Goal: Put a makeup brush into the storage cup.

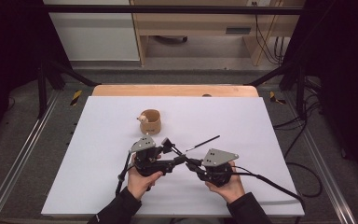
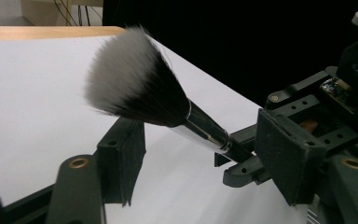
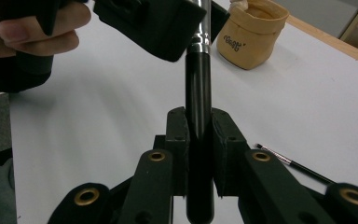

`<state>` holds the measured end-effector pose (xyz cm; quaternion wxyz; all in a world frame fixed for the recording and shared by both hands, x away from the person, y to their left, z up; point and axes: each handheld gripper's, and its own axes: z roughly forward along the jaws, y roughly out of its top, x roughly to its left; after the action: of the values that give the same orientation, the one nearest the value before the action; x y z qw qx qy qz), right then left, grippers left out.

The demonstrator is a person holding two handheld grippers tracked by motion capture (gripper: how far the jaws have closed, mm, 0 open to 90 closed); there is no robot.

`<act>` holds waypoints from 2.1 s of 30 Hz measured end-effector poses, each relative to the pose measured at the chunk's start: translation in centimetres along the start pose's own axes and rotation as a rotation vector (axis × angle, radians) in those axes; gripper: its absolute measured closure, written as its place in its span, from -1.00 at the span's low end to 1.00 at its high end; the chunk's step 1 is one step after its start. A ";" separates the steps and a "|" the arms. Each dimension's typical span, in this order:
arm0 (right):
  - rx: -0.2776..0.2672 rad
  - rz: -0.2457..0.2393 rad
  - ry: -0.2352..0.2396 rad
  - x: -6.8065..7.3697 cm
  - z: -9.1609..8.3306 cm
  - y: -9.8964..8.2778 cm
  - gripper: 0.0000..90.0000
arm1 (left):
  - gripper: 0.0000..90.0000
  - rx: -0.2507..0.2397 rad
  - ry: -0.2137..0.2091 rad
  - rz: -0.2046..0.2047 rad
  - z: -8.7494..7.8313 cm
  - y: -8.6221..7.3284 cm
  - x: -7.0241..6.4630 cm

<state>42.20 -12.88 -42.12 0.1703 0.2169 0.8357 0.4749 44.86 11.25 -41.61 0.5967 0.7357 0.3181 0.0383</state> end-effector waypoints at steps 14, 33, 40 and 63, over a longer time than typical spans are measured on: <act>-0.026 0.007 0.027 0.1 0.1 0.3 0.76 | 0.18 -0.039 -0.047 -0.060 -0.1 0.2 0.1; -0.034 -0.004 0.023 0.3 0.0 0.4 0.76 | 0.43 -0.046 -0.063 -0.083 -0.4 0.2 -0.1; -0.030 -0.004 0.027 0.3 0.1 0.3 0.76 | 0.51 -0.049 -0.079 -0.102 -0.5 0.2 -0.1; -0.021 -0.004 0.043 0.6 0.5 0.2 0.76 | 0.68 -0.072 -0.100 -0.074 -0.6 0.1 -0.8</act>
<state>42.02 -12.10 -42.27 0.1554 0.2031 0.8347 0.4877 43.98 11.33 -41.07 0.6390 0.7024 0.3133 -0.0091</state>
